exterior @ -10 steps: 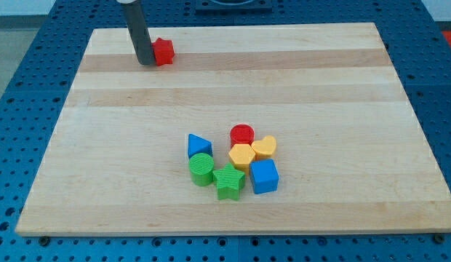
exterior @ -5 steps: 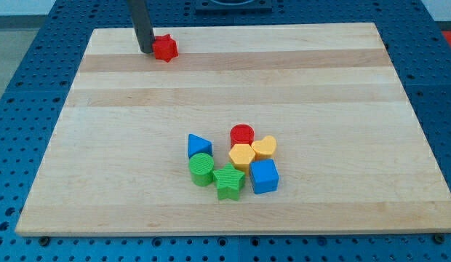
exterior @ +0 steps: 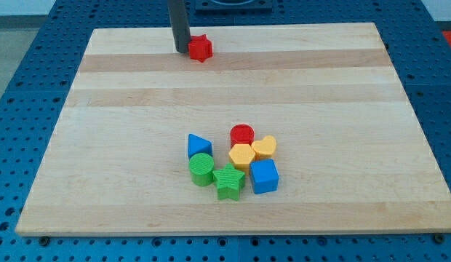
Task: Move the red star to the top center of the board
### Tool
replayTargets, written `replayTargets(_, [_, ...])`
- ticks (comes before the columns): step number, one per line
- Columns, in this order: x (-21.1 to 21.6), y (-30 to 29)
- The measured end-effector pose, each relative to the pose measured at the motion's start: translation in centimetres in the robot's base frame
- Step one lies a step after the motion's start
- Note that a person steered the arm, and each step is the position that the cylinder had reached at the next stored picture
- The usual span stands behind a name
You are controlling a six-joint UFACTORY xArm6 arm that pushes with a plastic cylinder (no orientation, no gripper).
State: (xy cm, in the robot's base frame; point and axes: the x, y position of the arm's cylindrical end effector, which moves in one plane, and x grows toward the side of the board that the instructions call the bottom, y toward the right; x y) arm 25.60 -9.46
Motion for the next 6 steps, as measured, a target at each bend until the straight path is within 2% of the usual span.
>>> replayTargets(2, [0.7,2.7])
replayTargets(6, [1.7,2.9])
